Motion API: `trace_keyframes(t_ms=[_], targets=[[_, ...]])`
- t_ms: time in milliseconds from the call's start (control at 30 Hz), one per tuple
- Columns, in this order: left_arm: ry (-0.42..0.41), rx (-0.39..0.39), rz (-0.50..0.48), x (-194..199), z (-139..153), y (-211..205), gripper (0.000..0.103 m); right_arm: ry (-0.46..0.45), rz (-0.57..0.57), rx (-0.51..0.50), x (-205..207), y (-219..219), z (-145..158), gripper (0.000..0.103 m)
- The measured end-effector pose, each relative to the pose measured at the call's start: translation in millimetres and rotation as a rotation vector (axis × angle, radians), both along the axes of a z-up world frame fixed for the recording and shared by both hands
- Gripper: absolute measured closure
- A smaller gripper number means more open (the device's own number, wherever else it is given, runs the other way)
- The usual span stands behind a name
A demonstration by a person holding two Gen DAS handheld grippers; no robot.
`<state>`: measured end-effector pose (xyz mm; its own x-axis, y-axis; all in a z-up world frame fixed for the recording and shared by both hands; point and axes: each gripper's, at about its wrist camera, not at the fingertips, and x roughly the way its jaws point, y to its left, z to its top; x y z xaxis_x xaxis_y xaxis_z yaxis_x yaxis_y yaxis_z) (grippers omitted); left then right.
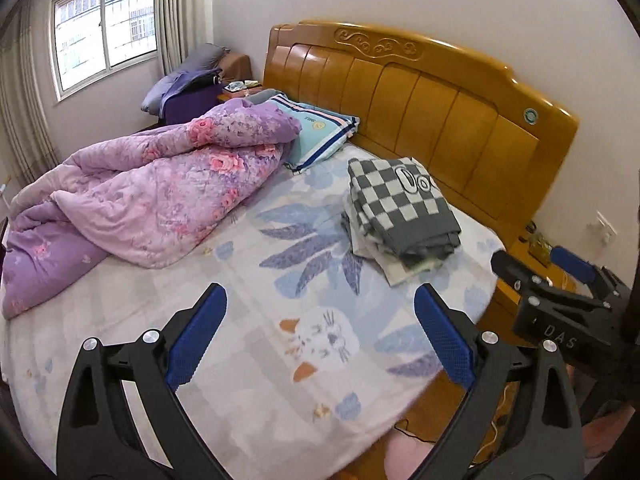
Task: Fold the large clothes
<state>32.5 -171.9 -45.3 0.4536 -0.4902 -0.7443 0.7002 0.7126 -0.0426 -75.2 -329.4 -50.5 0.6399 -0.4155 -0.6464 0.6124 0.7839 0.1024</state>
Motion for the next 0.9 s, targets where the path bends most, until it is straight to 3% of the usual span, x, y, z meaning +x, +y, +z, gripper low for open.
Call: trace_keyframes(t_ms=[333, 633, 900], targets=[[-0.005, -0.028, 0.080, -25.9, 9.3, 40.7, 0.005, -0.029, 0.083, -0.072, -13.9, 49.4, 19.6, 0.008], [-0.021, -0.010, 0.158, -28.5, 7.5, 40.8, 0.005, -0.028, 0.125, -0.099, -6.6, 46.0, 15.2, 0.008], [-0.016, -0.007, 0.165, -22.0, 8.0, 36.4, 0.005, -0.029, 0.136, -0.096, -2.5, 41.5, 12.6, 0.008]])
